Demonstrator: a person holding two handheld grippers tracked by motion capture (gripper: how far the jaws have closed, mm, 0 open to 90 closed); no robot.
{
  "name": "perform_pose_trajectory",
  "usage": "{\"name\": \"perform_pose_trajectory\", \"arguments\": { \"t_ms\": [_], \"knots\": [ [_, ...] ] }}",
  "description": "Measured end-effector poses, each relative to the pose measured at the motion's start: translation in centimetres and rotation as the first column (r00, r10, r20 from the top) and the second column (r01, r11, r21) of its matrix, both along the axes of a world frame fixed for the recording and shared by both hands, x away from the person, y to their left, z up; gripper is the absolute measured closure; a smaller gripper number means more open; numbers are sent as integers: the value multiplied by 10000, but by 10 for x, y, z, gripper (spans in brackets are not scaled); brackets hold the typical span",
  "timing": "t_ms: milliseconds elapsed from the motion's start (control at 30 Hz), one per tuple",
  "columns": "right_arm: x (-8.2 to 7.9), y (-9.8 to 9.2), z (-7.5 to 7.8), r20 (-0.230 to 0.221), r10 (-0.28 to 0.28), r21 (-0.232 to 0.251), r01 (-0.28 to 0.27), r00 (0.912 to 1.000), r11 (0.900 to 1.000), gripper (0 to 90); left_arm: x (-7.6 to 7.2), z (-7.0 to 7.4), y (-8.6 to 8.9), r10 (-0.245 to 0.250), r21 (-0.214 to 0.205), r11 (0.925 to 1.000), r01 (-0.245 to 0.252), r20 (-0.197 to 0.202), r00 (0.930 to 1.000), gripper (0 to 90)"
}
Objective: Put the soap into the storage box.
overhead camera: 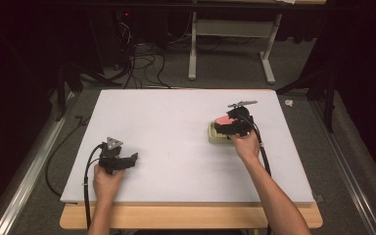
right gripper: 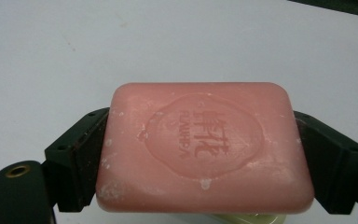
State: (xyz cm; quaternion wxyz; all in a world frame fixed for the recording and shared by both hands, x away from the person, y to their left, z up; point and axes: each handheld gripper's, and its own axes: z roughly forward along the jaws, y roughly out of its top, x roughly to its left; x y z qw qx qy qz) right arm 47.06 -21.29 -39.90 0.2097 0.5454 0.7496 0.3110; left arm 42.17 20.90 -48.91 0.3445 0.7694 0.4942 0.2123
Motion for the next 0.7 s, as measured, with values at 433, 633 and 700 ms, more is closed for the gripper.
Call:
{"name": "perform_pose_trajectory", "arguments": {
  "t_ms": [433,633,700],
  "knots": [
    [5,-4,-11,-162,-384,390,390,9991,9985,137,0,0,0,-2,5,10000,2,2,10000,215],
    [8,1,-20,-418,-305,237,315,9987,9992,137,0,0,0,-1,5,10000,1,3,10000,215],
    [8,1,-21,-434,-299,218,309,9986,9993,137,0,0,0,1,2,10000,-1,1,10000,215]
  ]
}}
